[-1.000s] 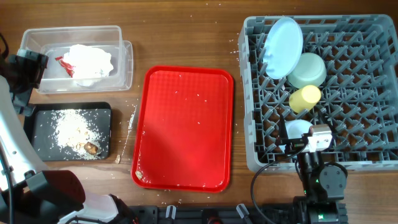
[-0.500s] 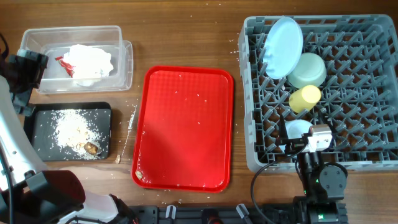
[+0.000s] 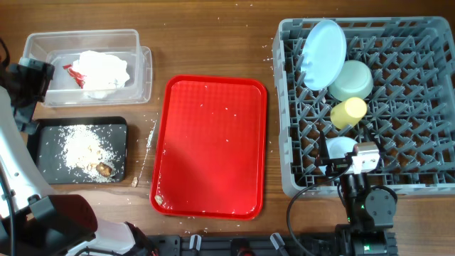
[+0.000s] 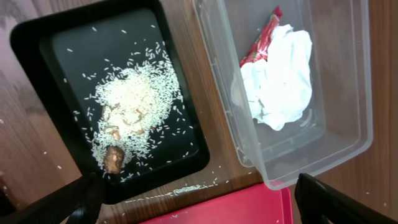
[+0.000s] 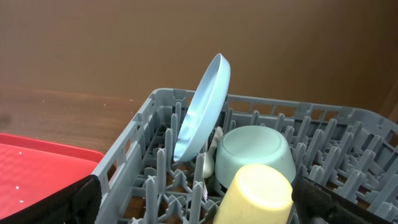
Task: Sort waste into correct bins and load items into the dishwasher rack
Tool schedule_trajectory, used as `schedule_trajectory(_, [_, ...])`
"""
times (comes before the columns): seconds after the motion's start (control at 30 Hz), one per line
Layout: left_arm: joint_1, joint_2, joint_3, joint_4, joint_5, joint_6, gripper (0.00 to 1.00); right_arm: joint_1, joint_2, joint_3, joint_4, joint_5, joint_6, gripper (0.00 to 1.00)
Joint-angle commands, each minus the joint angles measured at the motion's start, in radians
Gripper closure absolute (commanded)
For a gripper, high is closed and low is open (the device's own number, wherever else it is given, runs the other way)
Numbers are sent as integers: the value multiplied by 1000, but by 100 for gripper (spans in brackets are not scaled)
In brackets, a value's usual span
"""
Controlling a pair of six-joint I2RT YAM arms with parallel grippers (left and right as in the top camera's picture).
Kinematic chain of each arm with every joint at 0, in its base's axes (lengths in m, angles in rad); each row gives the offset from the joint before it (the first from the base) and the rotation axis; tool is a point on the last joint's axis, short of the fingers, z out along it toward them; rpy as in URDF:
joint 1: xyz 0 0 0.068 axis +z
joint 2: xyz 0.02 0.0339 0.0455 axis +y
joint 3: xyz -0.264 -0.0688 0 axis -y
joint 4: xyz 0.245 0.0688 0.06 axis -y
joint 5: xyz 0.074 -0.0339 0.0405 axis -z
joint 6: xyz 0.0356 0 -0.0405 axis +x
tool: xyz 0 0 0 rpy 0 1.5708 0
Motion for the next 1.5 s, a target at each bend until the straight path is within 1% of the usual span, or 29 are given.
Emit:
schedule_trajectory(0.0, [3, -7, 9, -84, -64, 6, 0, -6, -16, -3, 1, -8, 15, 0])
schedule_trajectory(0.1, [3, -29, 6, -184, -148, 6, 0, -6, -16, -3, 1, -8, 15, 0])
schedule_trajectory(0.2, [-7, -87, -45, -188, -195, 6, 0, -6, -16, -3, 1, -8, 15, 0])
schedule_trajectory(0.27, [-25, -147, -119, -142, -204, 6, 0, -6, -16, -3, 1, -8, 15, 0])
schedule_trajectory(0.43, [-121, -347, -423, 87, -200, 5, 0, -6, -16, -3, 1, -8, 15, 0])
schedule_trajectory(0.63, [-306, -583, -814, 424, -200, 5, 0, -6, -16, -3, 2, -8, 15, 0])
schedule_trajectory(0.73, [-391, -703, -967, 541, -201, 5, 0, -6, -16, -3, 1, -8, 15, 0])
schedule_trajectory(0.8, [-432, -772, -1036, 587, -220, 5, 0, -6, -16, -3, 2, -8, 15, 0])
schedule_trajectory(0.87, [-463, -849, -1092, 613, -278, 5, 0, -6, -16, -3, 2, -8, 15, 0])
schedule_trajectory(0.93, [-470, -927, -1131, 606, -404, 6, 0, -6, -16, -3, 1, -8, 15, 0])
schedule_trajectory(0.97, [-470, -959, -1146, 581, -441, 5, 0, -6, -16, -3, 1, -8, 15, 0])
schedule_trajectory(1.13, [-471, -1076, -1170, 566, -401, 4, 0, -6, -16, -3, 1, -8, 15, 0])
schedule_trajectory(1.17, [-471, -1096, -1170, 563, -380, 47, 0, -6, -16, -3, 2, -8, 15, 0])
schedule_trajectory(1.3, [-471, -1165, -1170, 577, -206, 385, 0, -6, -16, -3, 1, -8, 15, 0])
schedule_trajectory(1.33, [-471, -1180, -1170, 578, -181, 428, 0, -6, -16, -3, 1, -8, 15, 0])
schedule_trajectory(1.37, [-471, -1192, -1171, 578, -172, 441, 0, -6, -16, -3, 1, -8, 15, 0])
schedule_trajectory(1.47, [-470, -1235, -1202, 600, -168, 444, 0, -6, -15, -3, 1, -8, 15, 0])
